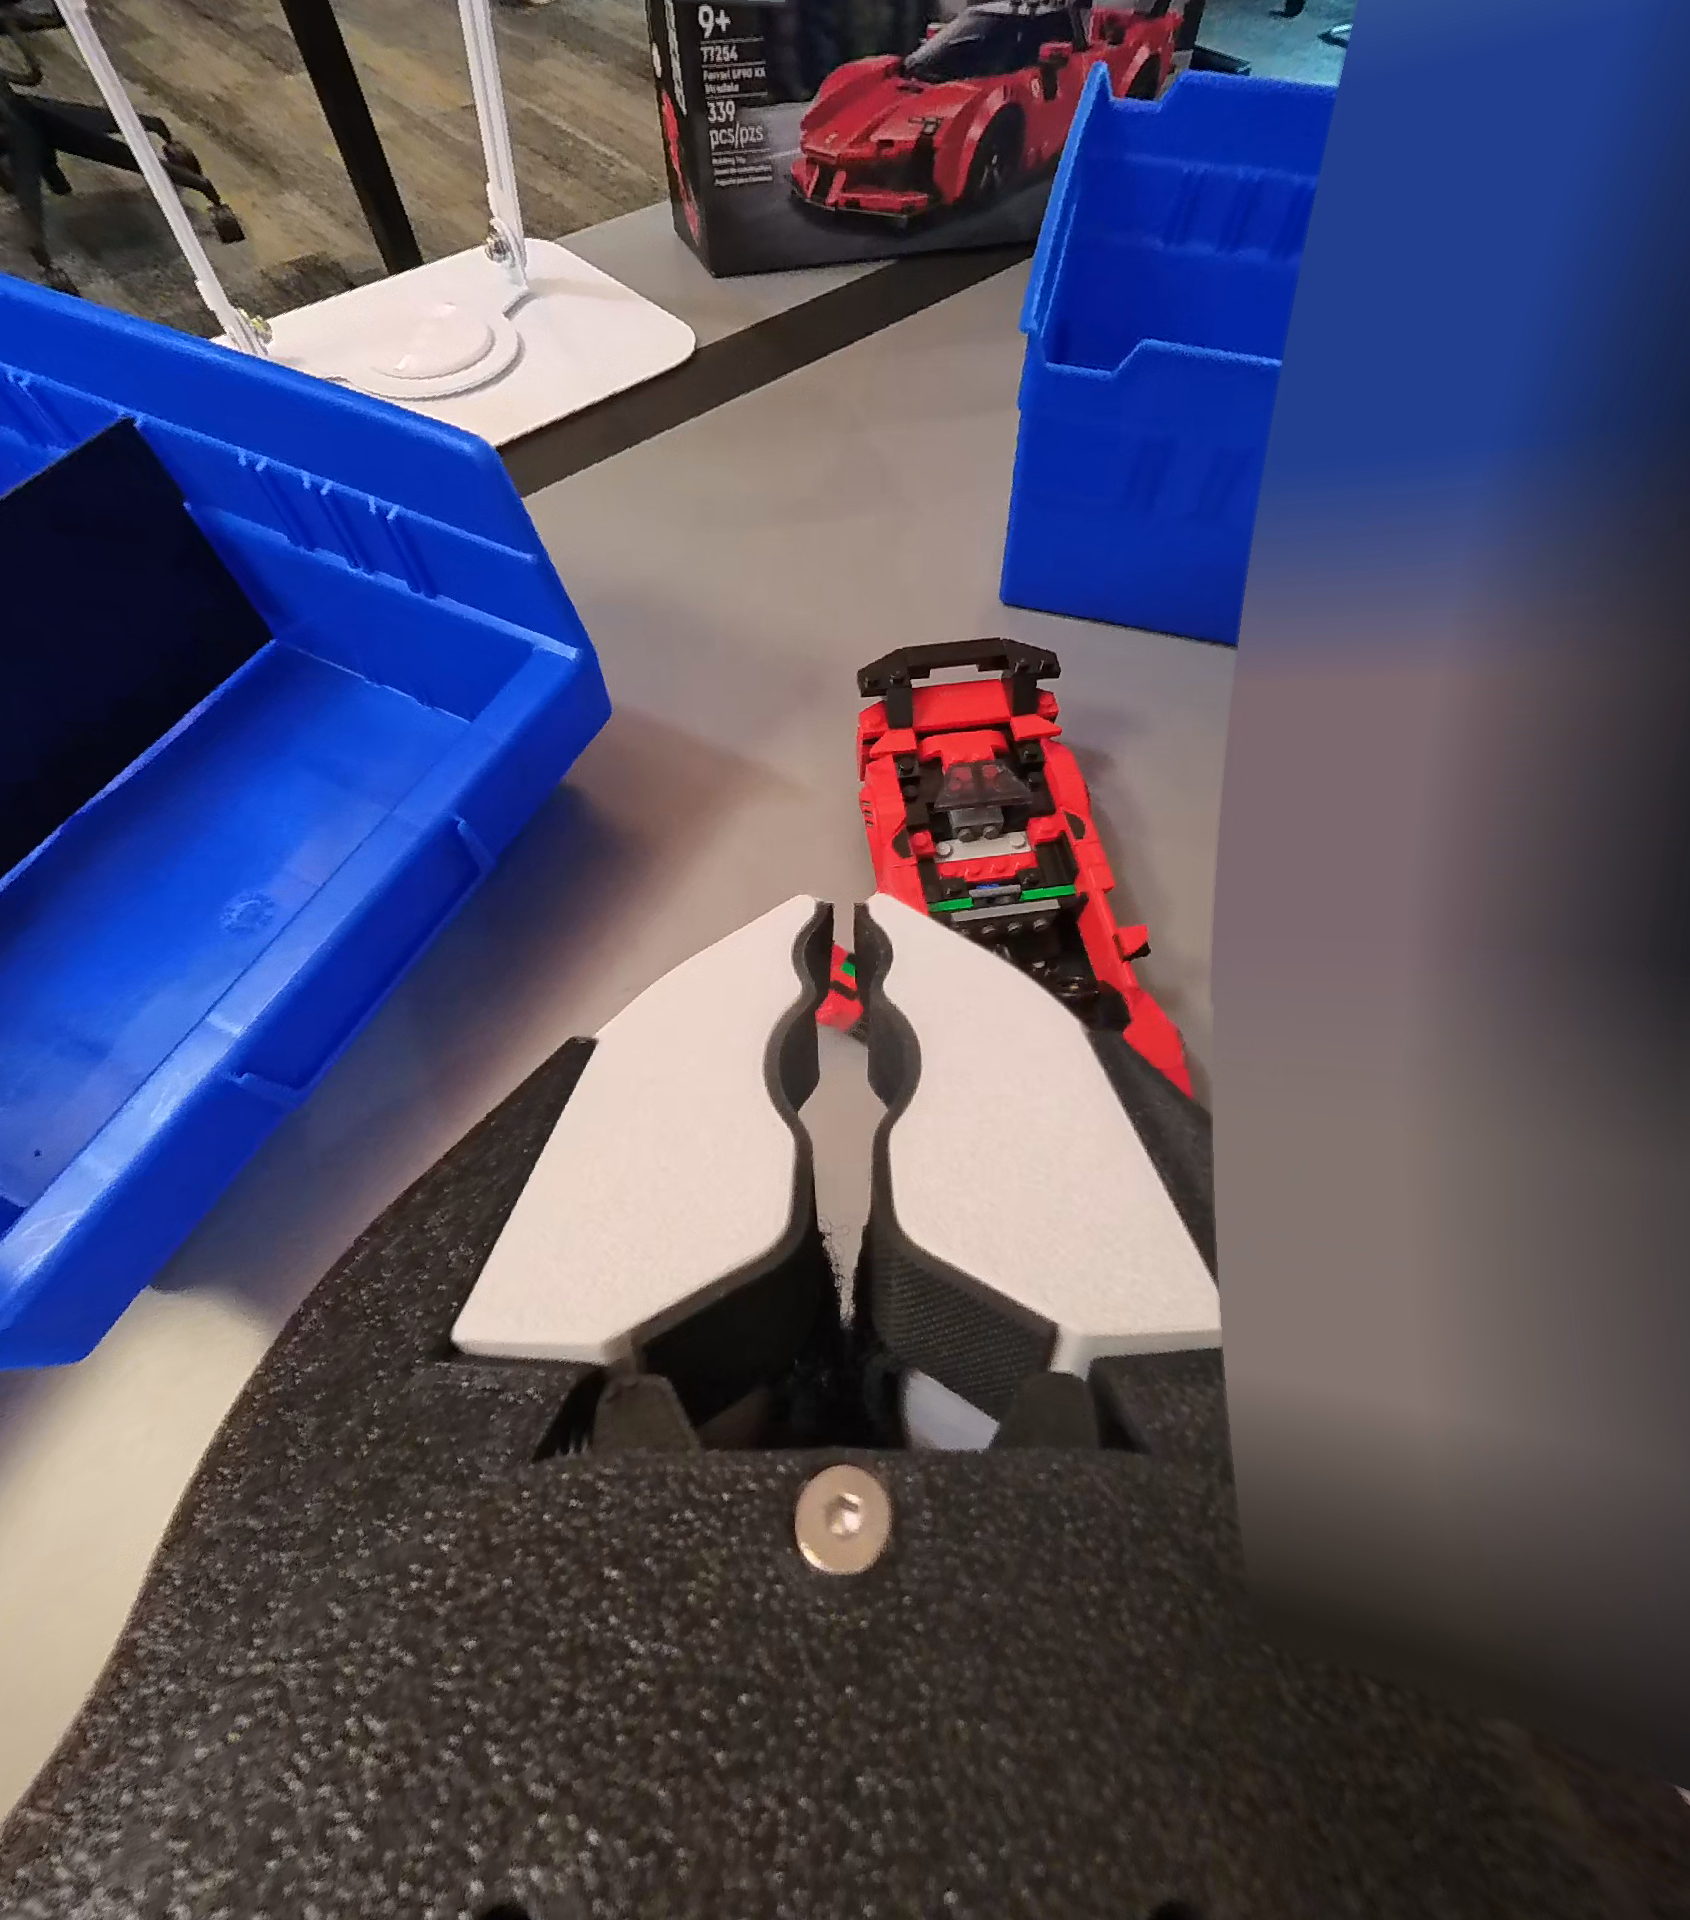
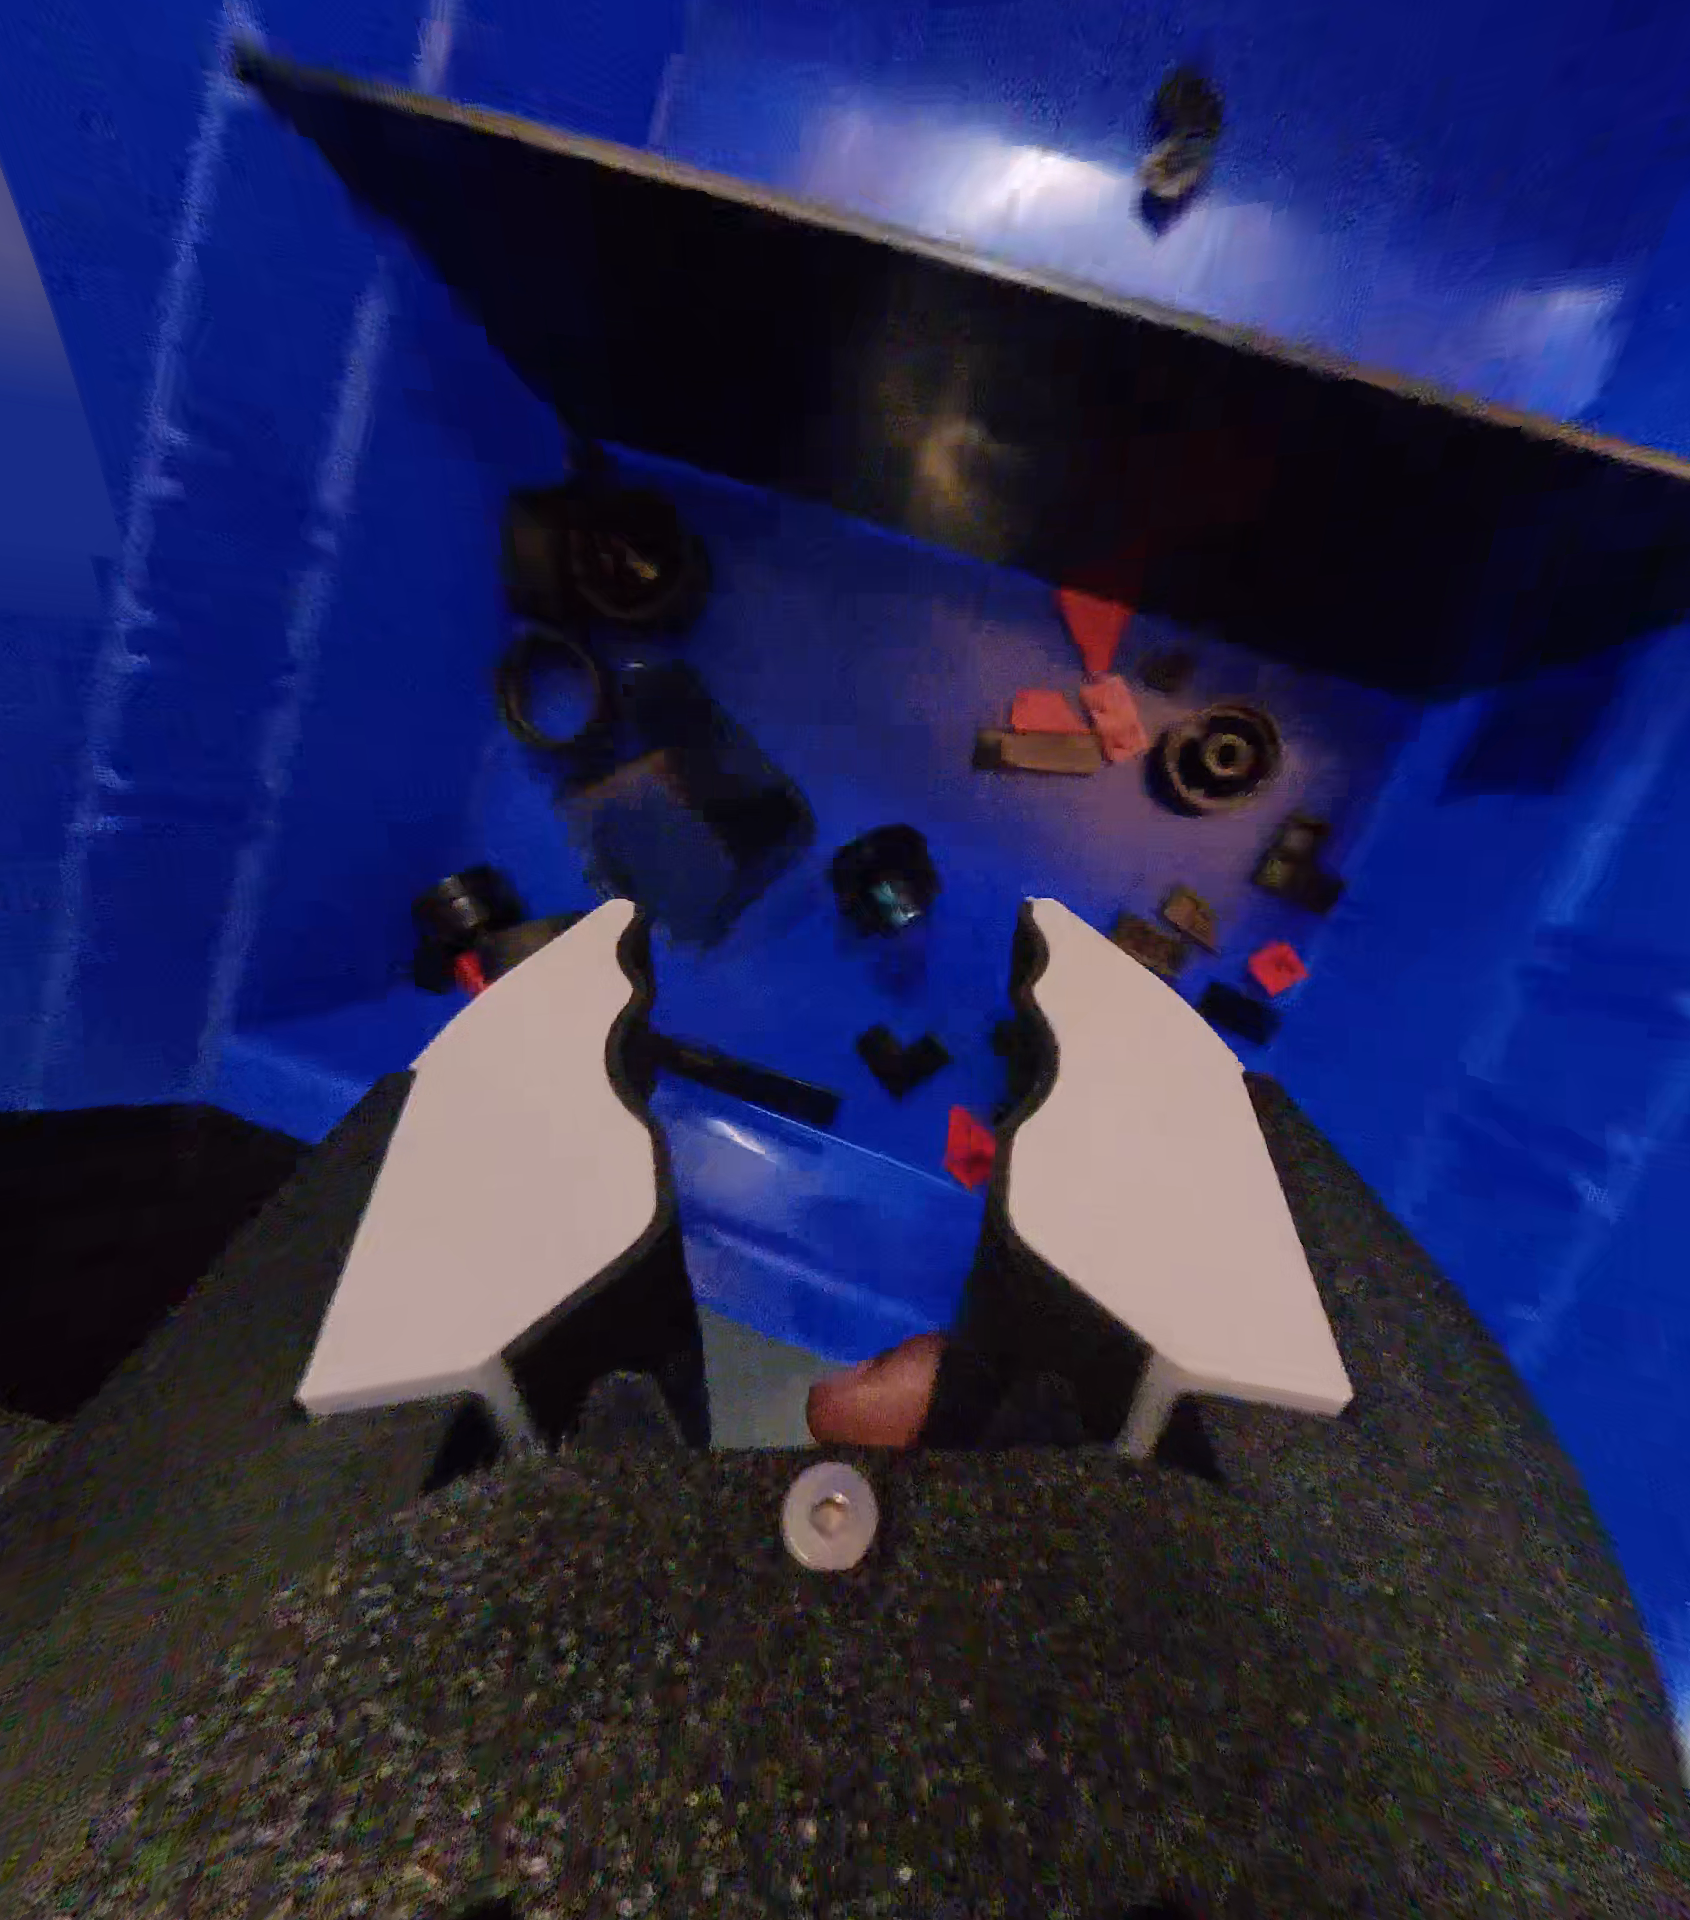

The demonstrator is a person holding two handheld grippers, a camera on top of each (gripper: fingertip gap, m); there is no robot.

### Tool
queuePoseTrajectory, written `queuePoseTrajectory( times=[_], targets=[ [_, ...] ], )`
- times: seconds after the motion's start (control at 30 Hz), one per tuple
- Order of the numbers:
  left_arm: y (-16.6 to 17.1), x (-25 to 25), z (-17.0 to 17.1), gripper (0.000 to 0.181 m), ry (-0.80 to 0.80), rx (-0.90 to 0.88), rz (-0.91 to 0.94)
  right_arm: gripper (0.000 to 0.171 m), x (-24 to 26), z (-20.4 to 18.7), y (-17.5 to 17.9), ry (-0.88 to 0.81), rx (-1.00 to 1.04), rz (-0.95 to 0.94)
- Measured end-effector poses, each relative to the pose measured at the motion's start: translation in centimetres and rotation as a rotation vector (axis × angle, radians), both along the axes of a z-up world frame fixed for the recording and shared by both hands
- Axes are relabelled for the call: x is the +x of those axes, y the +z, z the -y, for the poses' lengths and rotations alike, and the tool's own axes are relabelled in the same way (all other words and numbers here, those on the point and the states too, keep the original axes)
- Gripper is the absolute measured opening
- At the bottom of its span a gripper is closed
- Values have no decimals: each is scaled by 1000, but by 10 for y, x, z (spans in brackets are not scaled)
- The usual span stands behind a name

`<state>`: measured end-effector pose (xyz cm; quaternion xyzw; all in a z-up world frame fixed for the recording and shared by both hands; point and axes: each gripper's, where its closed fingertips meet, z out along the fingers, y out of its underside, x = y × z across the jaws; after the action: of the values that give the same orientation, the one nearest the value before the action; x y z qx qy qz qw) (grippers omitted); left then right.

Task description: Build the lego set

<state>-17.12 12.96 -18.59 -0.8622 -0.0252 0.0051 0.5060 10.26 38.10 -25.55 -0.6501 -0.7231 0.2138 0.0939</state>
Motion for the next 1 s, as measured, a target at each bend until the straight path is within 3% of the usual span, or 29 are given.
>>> queuePoseTrajectory(
  times=[0.1,0.33,0.53,0.57,0.67,0.77,0.83,0.93,1.0],
  targets=[
    [2,-1,0,3,4,7,2,72,26,-40,2,-162,185,97],
    [1,0,0,4,1,0,-10,78,47,-35,-27,-191,148,309],
    [0,-3,1,4,7,3,-2,80,46,-35,-29,-199,160,330],
    [0,-3,1,4,7,4,-3,87,44,-29,-30,-157,149,323],
    [-2,-4,1,4,6,-1,-3,77,18,23,-10,77,-78,115],
    [-4,-7,4,4,18,-3,-9,79,32,-11,7,-60,81,95],
    [-4,-10,5,4,28,3,-7,68,44,-24,8,-135,94,118],
    [-4,-12,5,4,31,4,4,23,52,-34,1,-183,110,165],
    [-4,-12,5,4,28,1,-4,12,55,-37,-5,-172,147,206]
  ],
)
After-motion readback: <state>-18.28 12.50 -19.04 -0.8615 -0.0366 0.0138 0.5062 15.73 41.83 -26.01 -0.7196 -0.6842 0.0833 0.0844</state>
